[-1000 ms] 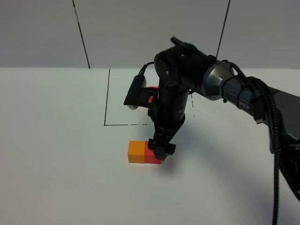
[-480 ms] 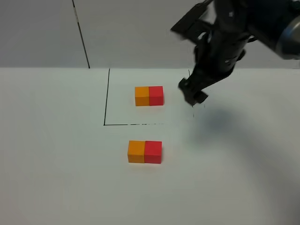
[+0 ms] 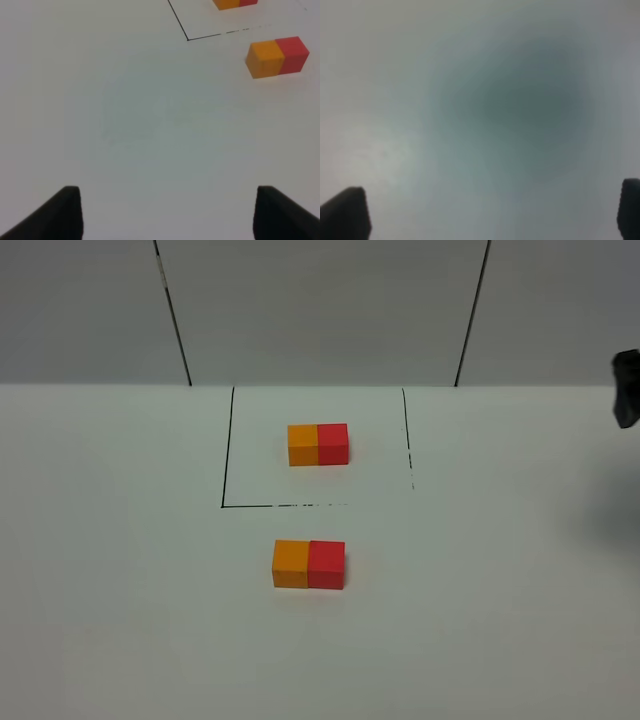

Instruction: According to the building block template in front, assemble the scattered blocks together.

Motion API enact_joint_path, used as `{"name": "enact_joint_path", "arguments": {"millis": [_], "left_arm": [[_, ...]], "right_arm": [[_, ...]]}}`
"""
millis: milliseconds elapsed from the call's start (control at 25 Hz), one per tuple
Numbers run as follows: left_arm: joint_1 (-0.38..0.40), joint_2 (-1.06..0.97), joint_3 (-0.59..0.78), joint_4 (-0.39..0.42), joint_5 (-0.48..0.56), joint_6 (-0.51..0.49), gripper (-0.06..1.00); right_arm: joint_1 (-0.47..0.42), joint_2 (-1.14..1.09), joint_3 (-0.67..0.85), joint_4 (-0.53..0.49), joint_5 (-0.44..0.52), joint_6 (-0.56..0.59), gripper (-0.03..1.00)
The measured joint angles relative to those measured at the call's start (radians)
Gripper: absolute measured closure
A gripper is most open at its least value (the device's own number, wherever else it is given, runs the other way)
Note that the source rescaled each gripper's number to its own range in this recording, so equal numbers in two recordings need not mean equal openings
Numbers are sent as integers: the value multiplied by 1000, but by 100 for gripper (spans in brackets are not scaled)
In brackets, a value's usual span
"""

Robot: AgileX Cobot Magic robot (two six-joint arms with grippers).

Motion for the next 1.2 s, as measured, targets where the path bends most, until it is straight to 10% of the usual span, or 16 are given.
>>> {"name": "enact_joint_path", "arguments": {"millis": [800,1200], "left_arm": [[-5,0,0,1,0,-5,35],[-50,0,0,0,0,-8,35]], "right_arm": [[-7,-1020,771,-112,-21,282,-3],[-7,-1205,980,69,-91,216,-3]]}}
